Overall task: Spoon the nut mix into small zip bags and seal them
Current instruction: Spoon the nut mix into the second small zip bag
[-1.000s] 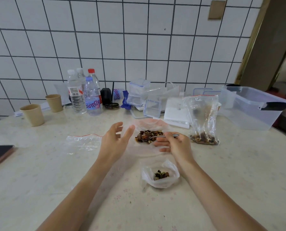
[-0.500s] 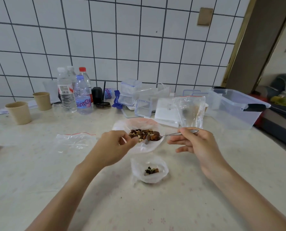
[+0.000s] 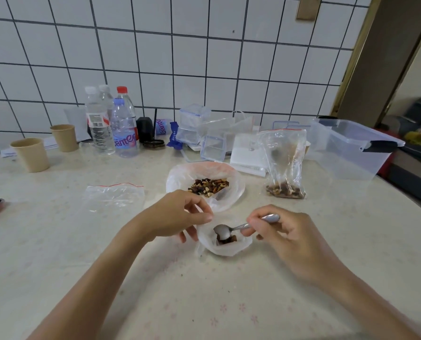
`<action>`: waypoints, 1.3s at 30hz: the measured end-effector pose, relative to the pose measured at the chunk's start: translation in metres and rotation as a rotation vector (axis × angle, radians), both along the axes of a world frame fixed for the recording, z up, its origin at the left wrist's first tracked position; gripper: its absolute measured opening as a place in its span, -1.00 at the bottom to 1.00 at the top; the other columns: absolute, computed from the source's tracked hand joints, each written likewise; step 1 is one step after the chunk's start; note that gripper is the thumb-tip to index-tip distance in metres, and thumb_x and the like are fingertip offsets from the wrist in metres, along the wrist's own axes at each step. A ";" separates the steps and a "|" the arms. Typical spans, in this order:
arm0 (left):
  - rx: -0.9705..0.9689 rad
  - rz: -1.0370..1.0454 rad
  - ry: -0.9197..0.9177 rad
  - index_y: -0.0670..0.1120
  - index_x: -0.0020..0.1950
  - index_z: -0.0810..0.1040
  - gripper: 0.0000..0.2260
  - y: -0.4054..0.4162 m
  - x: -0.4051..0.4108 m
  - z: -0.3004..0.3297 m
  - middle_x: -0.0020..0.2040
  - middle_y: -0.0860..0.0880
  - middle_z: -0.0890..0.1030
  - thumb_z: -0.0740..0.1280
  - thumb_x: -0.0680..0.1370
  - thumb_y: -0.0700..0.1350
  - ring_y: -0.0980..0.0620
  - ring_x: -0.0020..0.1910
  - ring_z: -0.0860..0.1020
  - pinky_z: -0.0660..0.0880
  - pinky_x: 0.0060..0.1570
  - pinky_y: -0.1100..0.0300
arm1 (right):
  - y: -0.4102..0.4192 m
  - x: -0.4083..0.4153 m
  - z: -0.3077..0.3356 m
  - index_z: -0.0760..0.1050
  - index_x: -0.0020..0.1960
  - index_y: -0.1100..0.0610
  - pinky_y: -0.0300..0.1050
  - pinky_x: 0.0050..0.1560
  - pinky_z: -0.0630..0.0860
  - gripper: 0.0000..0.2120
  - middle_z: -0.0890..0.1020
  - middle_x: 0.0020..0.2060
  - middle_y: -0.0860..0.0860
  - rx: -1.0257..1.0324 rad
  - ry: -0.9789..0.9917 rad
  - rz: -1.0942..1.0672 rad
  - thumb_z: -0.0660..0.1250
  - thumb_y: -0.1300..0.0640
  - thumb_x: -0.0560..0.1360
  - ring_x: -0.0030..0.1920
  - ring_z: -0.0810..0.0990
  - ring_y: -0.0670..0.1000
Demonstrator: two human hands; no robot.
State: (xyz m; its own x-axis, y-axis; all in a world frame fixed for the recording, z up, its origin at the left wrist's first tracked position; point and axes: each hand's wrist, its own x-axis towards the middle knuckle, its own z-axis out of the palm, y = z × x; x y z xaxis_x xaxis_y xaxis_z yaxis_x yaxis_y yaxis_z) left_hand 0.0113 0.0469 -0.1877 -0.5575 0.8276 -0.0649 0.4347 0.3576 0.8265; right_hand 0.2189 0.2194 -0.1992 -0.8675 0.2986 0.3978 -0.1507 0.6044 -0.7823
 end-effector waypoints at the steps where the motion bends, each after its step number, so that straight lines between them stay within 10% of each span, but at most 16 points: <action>1: 0.014 -0.010 0.002 0.03 -0.01 0.71 -0.95 -0.001 -0.001 0.000 -0.13 0.02 0.72 0.48 0.58 -0.02 0.00 -0.27 0.73 0.54 -0.41 0.27 | 0.000 0.001 -0.002 0.60 0.02 -0.05 -0.01 -0.07 0.59 -0.86 0.74 -0.11 -0.11 0.170 0.010 0.027 0.29 -0.04 0.67 -0.08 0.73 0.00; 6: 0.087 -0.050 0.064 0.13 -0.06 0.76 -0.98 -0.003 -0.007 -0.001 -0.15 0.05 0.72 0.52 0.54 0.01 0.12 -0.38 0.63 0.50 -0.44 0.28 | 0.001 0.003 -0.010 0.51 0.17 -0.11 -0.02 -0.08 0.59 -0.86 0.69 -0.03 -0.17 0.618 0.089 0.089 0.19 -0.07 0.71 -0.05 0.67 -0.07; 21: 0.166 0.299 0.264 0.03 -0.16 0.66 -0.77 -0.004 -0.020 0.005 -0.30 0.08 0.67 0.43 0.55 0.17 0.12 -0.41 0.65 0.44 -0.45 0.31 | 0.010 -0.042 0.011 0.52 -0.01 0.25 -0.12 -0.18 0.70 -0.79 0.76 -0.18 0.22 -0.648 0.165 -0.155 0.23 0.15 0.71 -0.11 0.78 0.18; 32: 0.118 0.691 0.429 -0.02 0.10 0.49 -0.44 0.005 -0.048 -0.035 -0.02 0.08 0.56 0.31 0.47 0.46 0.01 -0.07 0.56 0.46 -0.11 0.09 | 0.013 -0.122 -0.008 0.58 0.04 0.26 -0.10 -0.03 0.71 -0.76 0.77 -0.20 0.12 -0.582 0.067 -0.154 0.28 0.09 0.69 -0.12 0.78 0.10; 39: 0.288 0.583 0.253 -0.14 -0.11 0.56 -0.66 0.017 -0.048 -0.045 -0.17 -0.12 0.65 0.31 0.65 0.11 -0.18 -0.19 0.60 0.51 -0.17 -0.06 | 0.011 -0.144 -0.032 0.66 0.00 0.27 -0.01 0.00 0.70 -0.80 0.77 -0.21 0.13 -0.445 0.028 -0.181 0.33 0.17 0.66 -0.10 0.77 0.09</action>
